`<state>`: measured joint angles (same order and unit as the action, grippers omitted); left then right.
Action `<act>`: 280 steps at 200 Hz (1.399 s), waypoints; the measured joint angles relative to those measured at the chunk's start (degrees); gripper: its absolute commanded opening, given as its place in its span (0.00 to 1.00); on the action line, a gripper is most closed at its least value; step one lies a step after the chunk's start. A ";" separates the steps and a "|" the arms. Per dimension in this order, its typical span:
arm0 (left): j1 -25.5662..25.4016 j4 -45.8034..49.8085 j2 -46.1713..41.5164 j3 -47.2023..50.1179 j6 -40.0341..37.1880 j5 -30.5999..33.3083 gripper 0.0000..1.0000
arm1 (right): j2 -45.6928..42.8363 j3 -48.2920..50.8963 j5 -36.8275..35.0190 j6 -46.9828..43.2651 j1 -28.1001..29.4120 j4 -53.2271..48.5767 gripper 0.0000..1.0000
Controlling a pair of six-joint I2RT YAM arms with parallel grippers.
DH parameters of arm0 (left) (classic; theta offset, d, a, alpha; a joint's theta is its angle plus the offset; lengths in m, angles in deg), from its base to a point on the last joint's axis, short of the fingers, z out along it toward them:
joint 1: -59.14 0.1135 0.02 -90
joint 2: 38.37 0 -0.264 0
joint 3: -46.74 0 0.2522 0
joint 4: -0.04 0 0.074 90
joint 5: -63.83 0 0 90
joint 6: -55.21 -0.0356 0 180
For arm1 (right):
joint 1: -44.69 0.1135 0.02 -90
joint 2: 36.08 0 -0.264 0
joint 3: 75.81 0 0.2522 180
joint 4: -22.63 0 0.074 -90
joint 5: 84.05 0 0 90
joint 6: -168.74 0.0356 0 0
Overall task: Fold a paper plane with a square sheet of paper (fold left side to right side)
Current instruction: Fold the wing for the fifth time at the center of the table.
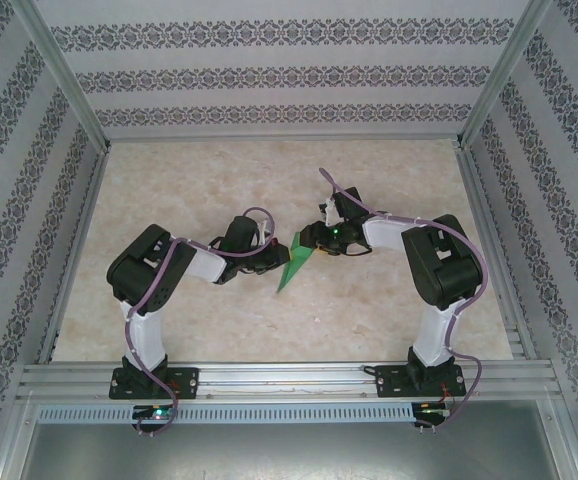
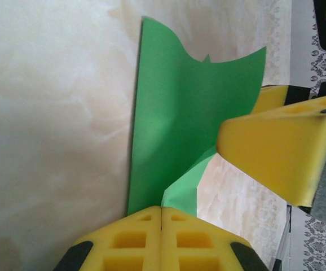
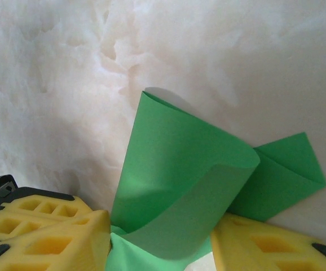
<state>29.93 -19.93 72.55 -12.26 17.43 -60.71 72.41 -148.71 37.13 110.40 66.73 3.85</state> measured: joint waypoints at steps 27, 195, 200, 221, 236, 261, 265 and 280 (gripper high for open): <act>0.33 0.00 0.39 -0.22 -0.20 -0.52 0.00 | 0.00 0.00 0.22 -0.17 0.00 -0.02 0.55; 0.83 -0.07 1.03 -0.76 -0.20 -2.12 0.01 | 0.90 -1.11 -1.11 -1.64 0.20 -2.10 0.43; 0.83 -0.07 1.03 -0.76 -0.20 -2.12 0.03 | 0.94 -1.14 -1.18 -1.68 0.20 -2.14 0.43; 0.83 0.04 0.85 -0.76 -0.24 -2.12 0.10 | 1.11 -1.46 -1.36 -1.70 0.20 -2.56 0.43; 0.83 0.92 -0.13 -0.74 -0.63 -1.70 0.14 | 1.18 -1.62 -1.38 -1.68 0.20 -2.91 0.43; 0.83 3.93 -4.59 -0.37 -1.90 -0.76 0.24 | 1.20 -1.68 -1.36 -1.70 0.20 -2.93 0.43; 0.83 4.52 -5.49 -0.33 -2.36 -0.70 0.25 | 1.20 -1.68 -1.36 -1.70 0.20 -2.93 0.43; 0.83 6.51 -8.92 -0.07 -3.21 -0.11 0.30 | 1.22 -1.75 -1.36 -1.70 0.20 -2.99 0.43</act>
<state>30.76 -13.42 63.63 -12.32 14.22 -60.82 73.63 -150.46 35.78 108.69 66.93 0.86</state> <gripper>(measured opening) 0.272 0.428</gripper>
